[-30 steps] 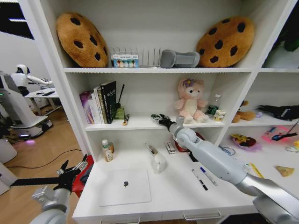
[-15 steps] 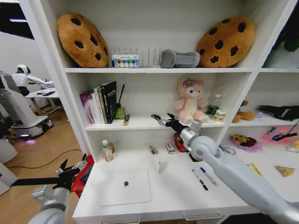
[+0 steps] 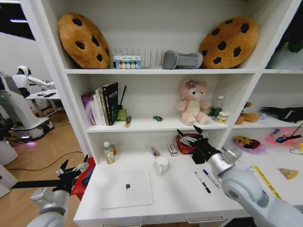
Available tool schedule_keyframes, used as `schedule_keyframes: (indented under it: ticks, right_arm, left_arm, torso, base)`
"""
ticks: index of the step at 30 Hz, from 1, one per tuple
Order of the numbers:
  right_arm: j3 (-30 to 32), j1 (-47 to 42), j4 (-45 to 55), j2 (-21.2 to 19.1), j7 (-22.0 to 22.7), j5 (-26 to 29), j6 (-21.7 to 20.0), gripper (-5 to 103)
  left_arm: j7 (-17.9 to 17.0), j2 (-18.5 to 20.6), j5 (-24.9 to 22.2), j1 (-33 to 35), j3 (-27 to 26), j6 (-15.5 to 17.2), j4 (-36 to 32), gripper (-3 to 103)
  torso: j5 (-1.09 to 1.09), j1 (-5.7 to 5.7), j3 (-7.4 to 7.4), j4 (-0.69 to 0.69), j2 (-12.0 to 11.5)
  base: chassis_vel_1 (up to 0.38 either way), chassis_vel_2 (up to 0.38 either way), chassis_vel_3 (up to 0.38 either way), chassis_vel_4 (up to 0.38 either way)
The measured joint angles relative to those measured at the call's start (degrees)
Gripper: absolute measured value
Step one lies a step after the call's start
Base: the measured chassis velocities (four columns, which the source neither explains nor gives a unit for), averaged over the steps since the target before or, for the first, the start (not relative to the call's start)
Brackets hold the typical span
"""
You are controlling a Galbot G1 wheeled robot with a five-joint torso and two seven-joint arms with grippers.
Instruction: Organize the objects on the table.
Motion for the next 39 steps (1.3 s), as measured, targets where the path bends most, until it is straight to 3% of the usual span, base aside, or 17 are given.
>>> schedule_keyframes:
  ticks: [1, 2, 5, 7, 8, 10, 11, 13, 17, 27, 39]
  right_arm:
    - [1.92, -3.64, -0.74, 2.19, -2.04, -3.77, 2.52, 100]
    - [1.92, -3.64, -0.74, 2.19, -2.04, -3.77, 2.52, 100]
    - [5.71, -11.83, -2.87, 7.29, -6.26, -10.98, 8.67, 100]
    - [6.20, -13.54, -4.30, 8.61, -7.17, -13.09, 10.92, 100]
    - [6.20, -13.54, -4.30, 8.61, -7.17, -13.09, 10.92, 100]
    - [6.94, -15.95, -9.25, 11.57, -9.46, -15.82, 16.58, 100]
    - [6.94, -15.95, -9.25, 11.57, -9.46, -15.82, 16.58, 100]
    - [7.53, -16.76, -12.70, 13.16, -11.34, -16.13, 20.63, 100]
    - [7.73, -17.56, -16.34, 15.03, -12.53, -17.60, 24.25, 100]
    - [7.80, -20.29, -20.12, 19.47, -13.46, -22.18, 28.72, 100]
    - [7.26, -19.36, -20.61, 19.27, -13.29, -23.30, 28.34, 100]
  left_arm:
    - [0.41, 0.15, 0.30, 0.34, 0.36, -0.06, -0.22, 100]
    - [0.41, 0.15, 0.30, 0.34, 0.36, -0.06, -0.22, 100]
    - [4.05, 0.90, 1.87, 2.41, 1.69, -1.18, -0.51, 100]
    - [5.02, 1.15, 3.42, 2.71, 2.17, -2.17, -0.19, 100]
    - [5.02, 1.15, 3.42, 2.71, 2.17, -2.17, -0.19, 100]
    - [6.06, 1.11, 5.19, 2.79, 3.00, -3.57, 0.70, 100]
    - [6.06, 1.11, 5.19, 2.79, 3.00, -3.57, 0.70, 100]
    - [6.16, 0.51, 5.39, 2.78, 3.46, -3.74, 1.27, 100]
    - [6.15, -0.50, 5.61, 2.94, 3.95, -3.86, 1.69, 100]
    - [6.29, -1.52, 5.41, 4.12, 3.32, -4.44, 2.15, 100]
    - [5.43, -1.71, 5.13, 2.22, 4.60, -4.05, 3.11, 100]
  torso:
    - [0.01, 0.00, 0.00, -0.01, 0.00]
    - [0.01, 0.00, 0.00, -0.01, 0.00]
    - [0.00, 0.00, 0.00, -0.02, 0.00]
    - [0.00, 0.00, 0.00, -0.02, 0.00]
    - [0.00, 0.00, 0.00, -0.02, 0.00]
    - [0.00, 0.00, 0.00, -0.01, 0.00]
    - [0.00, 0.00, 0.00, -0.01, 0.00]
    - [0.00, 0.01, 0.01, 0.00, 0.00]
    - [0.00, 0.01, 0.01, -0.01, 0.00]
    - [0.00, 0.01, 0.01, -0.02, 0.00]
    - [0.00, 0.01, 0.01, -0.01, -0.01]
  base:
    - [0.000, 0.000, 0.000, 0.000]
    - [0.000, 0.000, 0.000, 0.000]
    - [0.000, 0.000, 0.000, 0.000]
    - [0.000, 0.000, 0.000, 0.000]
    - [0.000, 0.000, 0.000, 0.000]
    - [0.000, 0.000, 0.000, 0.000]
    - [0.000, 0.000, 0.000, 0.000]
    - [0.000, 0.000, 0.000, 0.000]
    - [0.000, 0.000, 0.000, 0.000]
    - [0.000, 0.000, 0.000, 0.000]
    - [0.000, 0.000, 0.000, 0.000]
